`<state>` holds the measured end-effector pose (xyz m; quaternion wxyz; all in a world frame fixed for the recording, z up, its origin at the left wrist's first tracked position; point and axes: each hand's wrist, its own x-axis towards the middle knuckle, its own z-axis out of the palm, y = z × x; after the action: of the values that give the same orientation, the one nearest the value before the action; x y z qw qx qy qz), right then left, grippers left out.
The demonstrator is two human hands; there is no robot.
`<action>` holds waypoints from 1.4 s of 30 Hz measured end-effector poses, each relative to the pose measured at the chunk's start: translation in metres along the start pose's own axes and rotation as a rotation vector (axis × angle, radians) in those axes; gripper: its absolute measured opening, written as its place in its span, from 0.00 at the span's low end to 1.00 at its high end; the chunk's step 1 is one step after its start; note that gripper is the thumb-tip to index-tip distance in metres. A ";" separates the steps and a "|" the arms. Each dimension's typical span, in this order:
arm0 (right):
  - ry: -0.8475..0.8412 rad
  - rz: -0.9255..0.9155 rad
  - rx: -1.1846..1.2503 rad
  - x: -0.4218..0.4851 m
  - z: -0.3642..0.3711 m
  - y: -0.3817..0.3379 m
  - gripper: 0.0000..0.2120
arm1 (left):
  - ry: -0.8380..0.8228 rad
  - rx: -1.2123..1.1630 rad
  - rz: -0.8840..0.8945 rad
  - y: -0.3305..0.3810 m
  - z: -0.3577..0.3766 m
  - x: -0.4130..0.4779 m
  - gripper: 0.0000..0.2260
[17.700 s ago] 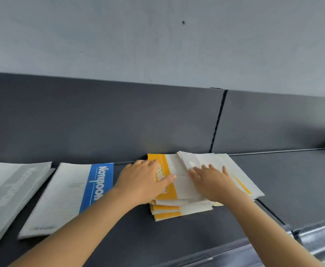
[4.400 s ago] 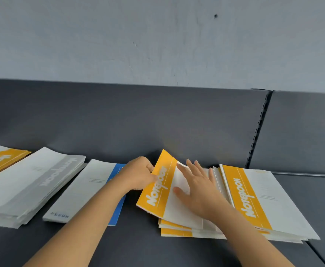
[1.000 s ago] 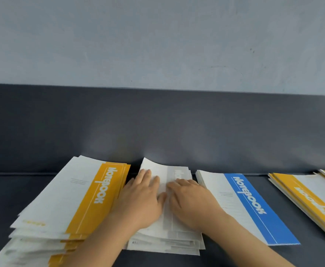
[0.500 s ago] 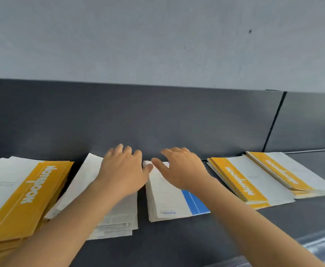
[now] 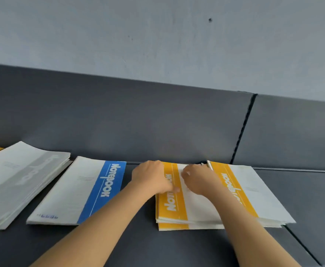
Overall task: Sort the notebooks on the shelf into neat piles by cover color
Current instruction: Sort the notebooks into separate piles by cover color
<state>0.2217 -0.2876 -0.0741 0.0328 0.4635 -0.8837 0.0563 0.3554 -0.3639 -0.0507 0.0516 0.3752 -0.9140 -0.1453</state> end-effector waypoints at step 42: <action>-0.059 -0.028 1.234 -0.033 -0.043 -0.454 0.20 | 0.183 -0.342 -0.060 -0.399 -0.215 -0.107 0.32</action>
<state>0.6141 -0.5112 -0.0038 -0.2652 0.4100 -0.6826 0.5437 0.7432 -0.6079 0.0339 0.1930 0.3995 -0.8561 -0.2651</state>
